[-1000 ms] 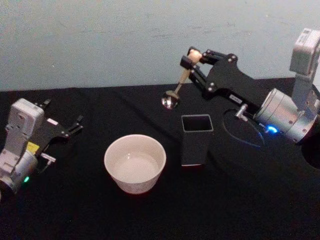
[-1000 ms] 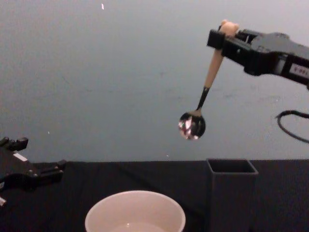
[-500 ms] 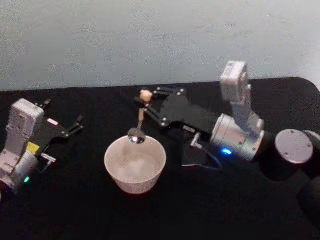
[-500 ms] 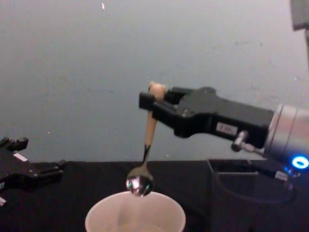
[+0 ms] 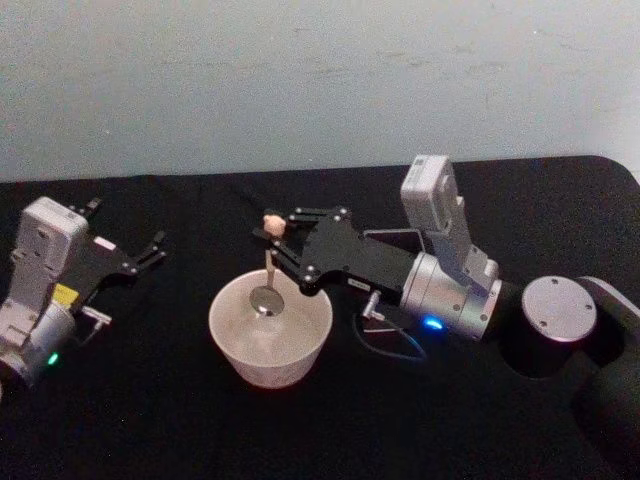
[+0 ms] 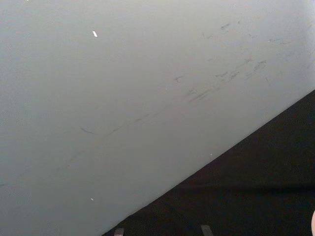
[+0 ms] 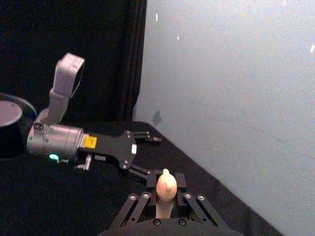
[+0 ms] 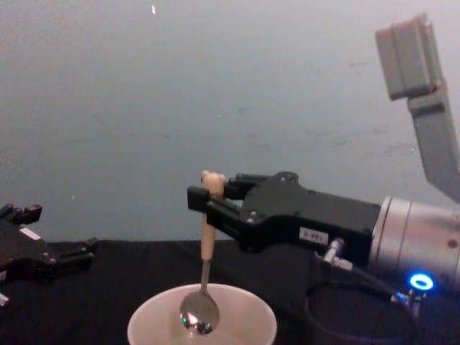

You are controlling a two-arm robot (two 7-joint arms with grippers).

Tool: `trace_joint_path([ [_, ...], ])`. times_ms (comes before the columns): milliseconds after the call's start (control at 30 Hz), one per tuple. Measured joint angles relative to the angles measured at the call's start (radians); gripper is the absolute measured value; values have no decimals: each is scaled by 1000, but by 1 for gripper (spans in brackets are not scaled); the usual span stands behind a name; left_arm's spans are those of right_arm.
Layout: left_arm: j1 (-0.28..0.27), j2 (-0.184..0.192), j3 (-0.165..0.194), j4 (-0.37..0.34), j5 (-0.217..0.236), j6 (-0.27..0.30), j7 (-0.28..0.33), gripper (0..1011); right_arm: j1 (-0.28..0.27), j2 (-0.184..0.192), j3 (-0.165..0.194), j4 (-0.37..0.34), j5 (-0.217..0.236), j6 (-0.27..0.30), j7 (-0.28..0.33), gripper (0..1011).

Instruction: Pick up the stirring spoon with one hand, stir inside the cup, then place it back in its original position.

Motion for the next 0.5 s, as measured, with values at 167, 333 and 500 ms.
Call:
trace_joint_path([
  [167, 0, 0, 0, 0, 0, 0, 0, 1001, 4, -9, -6, 25, -15, 0, -5, 214],
  [333, 0, 0, 0, 0, 0, 0, 0, 1001, 7, -19, -9, 49, -25, -1, -6, 214],
  [500, 0, 0, 0, 0, 0, 0, 0, 1001, 10, -26, -9, 63, -32, -2, -7, 214],
])
